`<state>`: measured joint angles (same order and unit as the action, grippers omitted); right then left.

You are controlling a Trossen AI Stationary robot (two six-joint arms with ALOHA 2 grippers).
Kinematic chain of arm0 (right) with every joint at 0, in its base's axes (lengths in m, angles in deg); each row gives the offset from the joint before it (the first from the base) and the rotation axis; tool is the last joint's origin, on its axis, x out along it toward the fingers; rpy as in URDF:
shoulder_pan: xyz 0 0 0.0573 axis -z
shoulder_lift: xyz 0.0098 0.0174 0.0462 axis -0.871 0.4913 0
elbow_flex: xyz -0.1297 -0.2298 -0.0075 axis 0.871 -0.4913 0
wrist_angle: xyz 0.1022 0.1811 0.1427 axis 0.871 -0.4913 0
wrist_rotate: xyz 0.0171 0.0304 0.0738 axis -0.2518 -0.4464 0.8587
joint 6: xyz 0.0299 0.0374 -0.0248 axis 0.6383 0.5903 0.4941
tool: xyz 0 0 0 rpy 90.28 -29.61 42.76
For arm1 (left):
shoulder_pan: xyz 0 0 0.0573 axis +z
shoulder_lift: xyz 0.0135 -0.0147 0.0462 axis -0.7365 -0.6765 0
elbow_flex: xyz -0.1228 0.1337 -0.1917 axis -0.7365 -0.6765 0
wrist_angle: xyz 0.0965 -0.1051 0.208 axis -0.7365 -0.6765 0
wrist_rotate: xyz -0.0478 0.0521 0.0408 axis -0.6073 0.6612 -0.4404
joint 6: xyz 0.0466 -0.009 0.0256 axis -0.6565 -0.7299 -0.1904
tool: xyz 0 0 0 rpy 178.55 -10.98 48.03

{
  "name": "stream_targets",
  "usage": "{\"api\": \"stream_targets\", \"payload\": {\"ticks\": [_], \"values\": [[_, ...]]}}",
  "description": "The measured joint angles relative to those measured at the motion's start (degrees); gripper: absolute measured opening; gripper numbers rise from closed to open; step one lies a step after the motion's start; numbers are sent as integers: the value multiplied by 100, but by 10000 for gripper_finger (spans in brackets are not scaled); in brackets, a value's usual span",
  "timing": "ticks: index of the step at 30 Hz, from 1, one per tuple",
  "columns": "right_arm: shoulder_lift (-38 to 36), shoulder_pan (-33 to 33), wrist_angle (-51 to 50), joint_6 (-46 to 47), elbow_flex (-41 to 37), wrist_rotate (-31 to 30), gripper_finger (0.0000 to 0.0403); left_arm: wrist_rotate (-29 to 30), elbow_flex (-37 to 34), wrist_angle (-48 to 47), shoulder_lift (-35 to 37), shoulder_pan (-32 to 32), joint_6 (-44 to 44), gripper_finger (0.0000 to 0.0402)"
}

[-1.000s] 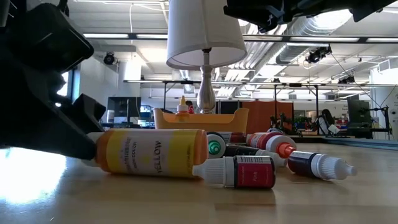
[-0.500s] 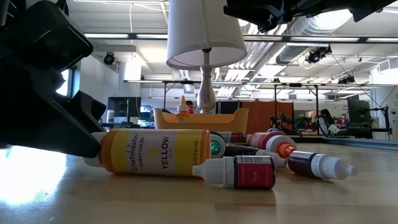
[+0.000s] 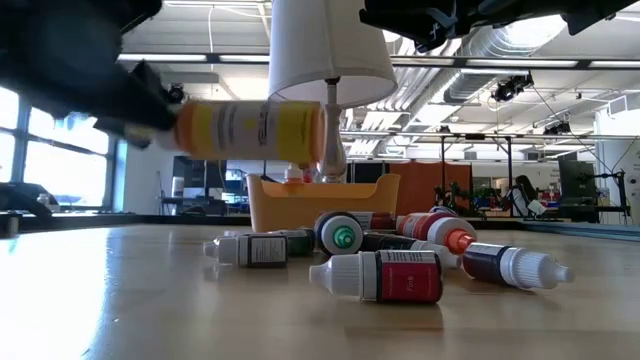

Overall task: Pick & Place food coloring
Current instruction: Put the yellow food coloring bottle into the yellow bin

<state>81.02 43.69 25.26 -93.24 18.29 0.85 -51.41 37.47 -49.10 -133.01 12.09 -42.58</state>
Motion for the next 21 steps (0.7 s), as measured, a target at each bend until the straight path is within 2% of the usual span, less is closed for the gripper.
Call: {"api": "stream_targets", "payload": {"ticks": [3, 8, 13, 18, 21], "values": [[3, 6, 52, 93, 0, -2, 124, -299, 0, -1050, 770, 512, -133, 101], [301, 170, 283, 142, 2, -2, 124, -1240, 64, -1535, 1558, 1722, -1021, 101], [907, 491, 775, 150, 2, 4, 124, -2094, 708, -2419, 1604, 2700, -1704, 101], [1320, 772, 931, 168, 4, 149, 124, -2203, 1313, -3228, 1401, 3132, -2297, 101], [1406, 863, 926, 352, 4, 153, 124, -2297, 1527, -3252, 1360, 3302, -2527, 101]]}}
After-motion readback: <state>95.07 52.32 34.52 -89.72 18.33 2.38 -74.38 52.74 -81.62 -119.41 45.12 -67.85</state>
